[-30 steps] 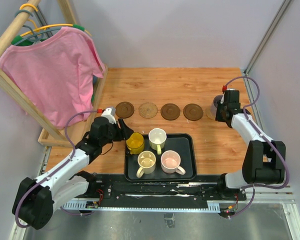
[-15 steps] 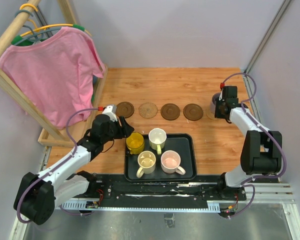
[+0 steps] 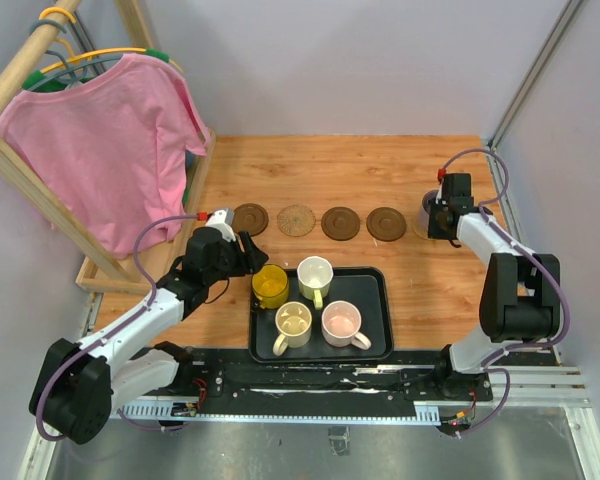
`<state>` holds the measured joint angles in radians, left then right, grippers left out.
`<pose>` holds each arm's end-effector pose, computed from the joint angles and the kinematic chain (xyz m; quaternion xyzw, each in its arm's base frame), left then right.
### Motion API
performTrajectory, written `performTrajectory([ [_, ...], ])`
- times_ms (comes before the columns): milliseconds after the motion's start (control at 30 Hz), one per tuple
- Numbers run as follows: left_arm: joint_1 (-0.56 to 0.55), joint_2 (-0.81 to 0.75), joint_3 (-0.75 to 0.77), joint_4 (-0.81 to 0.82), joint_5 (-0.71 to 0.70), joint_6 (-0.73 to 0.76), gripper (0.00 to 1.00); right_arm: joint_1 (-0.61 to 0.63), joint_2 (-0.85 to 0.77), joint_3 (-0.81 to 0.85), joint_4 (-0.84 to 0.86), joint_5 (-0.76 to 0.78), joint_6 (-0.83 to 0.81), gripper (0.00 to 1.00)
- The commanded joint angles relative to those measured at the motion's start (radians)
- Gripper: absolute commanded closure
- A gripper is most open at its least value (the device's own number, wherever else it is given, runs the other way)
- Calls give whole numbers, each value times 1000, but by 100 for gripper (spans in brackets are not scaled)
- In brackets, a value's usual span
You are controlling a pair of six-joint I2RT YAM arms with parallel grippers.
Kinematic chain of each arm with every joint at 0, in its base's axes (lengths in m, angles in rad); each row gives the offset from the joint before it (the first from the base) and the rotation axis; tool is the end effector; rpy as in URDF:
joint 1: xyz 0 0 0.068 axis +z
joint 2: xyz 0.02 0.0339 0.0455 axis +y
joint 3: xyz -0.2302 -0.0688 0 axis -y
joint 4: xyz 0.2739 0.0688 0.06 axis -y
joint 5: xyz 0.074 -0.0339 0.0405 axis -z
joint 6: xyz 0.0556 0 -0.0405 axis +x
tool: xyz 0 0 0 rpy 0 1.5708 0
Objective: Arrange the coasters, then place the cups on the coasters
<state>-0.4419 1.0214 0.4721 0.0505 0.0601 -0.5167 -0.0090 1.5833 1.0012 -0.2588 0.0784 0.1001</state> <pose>0.2503 -0.1221 0.1560 -0.0168 0.8593 -0.2583 0.4410 0.3709 -0.0077 0.1468 0.0649 0.9313 -0.0203 0.3579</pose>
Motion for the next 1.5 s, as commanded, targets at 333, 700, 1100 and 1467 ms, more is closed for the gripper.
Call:
performTrajectory([
  [333,-6,19,22,32,-17,17,39,-12,30,34,52,18,-8,99],
  [700,-6,18,17,31,-18,25,39,-13,35,25,46,15,3,87],
  [1100,-6,16,11,27,-21,30,39,-13,19,7,32,18,16,51],
  [1467,-6,-3,2,22,-22,32,39,-11,-89,-58,6,22,57,31],
])
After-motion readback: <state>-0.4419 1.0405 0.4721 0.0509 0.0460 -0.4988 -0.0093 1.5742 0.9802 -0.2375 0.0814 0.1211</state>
